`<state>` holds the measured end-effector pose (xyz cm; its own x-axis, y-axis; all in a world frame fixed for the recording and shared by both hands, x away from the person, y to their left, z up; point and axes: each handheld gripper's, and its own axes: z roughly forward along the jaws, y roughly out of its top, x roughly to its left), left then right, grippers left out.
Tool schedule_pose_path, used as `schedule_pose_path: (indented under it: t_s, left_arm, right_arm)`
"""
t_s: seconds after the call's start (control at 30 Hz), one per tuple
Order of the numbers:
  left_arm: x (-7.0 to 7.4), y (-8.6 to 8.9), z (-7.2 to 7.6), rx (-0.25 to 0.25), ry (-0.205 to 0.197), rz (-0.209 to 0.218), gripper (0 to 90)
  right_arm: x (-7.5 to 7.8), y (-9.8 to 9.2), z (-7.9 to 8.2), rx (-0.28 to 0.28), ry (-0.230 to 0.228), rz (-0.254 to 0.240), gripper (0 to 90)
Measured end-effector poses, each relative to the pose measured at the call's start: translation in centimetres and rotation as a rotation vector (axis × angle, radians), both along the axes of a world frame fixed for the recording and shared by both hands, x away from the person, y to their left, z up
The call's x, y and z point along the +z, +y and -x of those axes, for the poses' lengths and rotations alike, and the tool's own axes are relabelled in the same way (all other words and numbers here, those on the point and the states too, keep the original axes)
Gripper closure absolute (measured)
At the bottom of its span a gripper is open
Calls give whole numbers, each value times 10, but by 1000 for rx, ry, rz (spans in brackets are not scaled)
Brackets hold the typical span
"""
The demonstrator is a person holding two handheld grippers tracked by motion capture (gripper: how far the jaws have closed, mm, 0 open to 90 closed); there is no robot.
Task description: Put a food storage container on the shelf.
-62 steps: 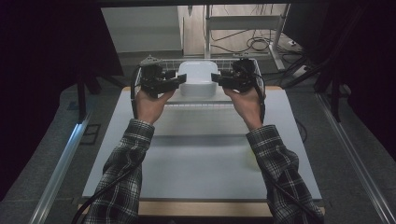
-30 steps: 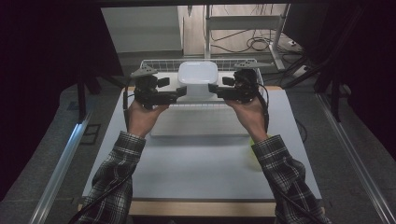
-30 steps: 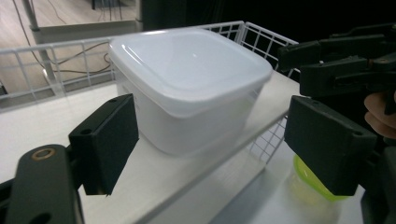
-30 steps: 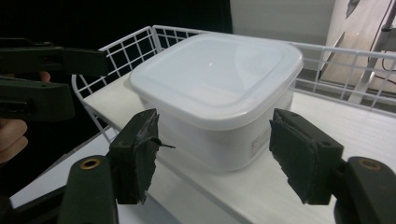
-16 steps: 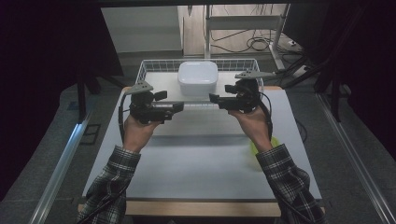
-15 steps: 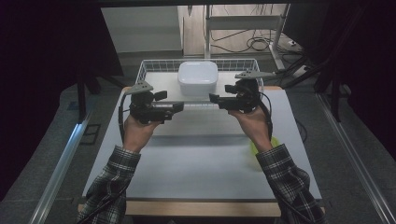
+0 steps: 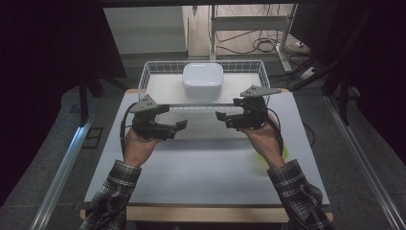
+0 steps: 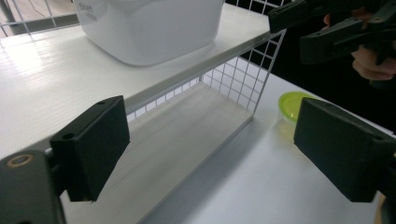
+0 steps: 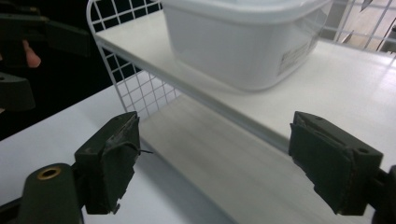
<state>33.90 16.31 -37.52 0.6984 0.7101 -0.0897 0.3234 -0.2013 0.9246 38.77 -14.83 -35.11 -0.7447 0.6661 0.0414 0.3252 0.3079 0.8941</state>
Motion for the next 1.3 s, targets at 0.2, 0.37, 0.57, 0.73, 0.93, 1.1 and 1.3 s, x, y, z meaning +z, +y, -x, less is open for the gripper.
schedule_pose_path:
  t_s: [0.2,0.37,0.57,0.73,0.93,1.1,1.3]
  left_arm:
    - [-14,2,10,7,-16,-18,73]
    - [-28,4,17,3,-6,-29,65]
    - [-40,7,27,6,5,-28,60]
    - [-48,8,35,-1,7,-21,59]
    - [-58,7,45,-14,0,-13,55]
    - [-70,3,54,-21,-5,-30,55]
    - [-80,4,65,-17,-19,-45,51]
  right_arm:
    - [-13,-6,10,17,13,0,128]
    - [-27,-13,16,17,24,-2,100]
    - [-38,-20,24,14,23,11,73]
    - [-46,-23,32,24,11,25,49]
    - [-57,-27,42,43,21,34,44]
    - [-64,-30,48,45,28,37,45]
    - [-72,-33,56,42,47,29,52]
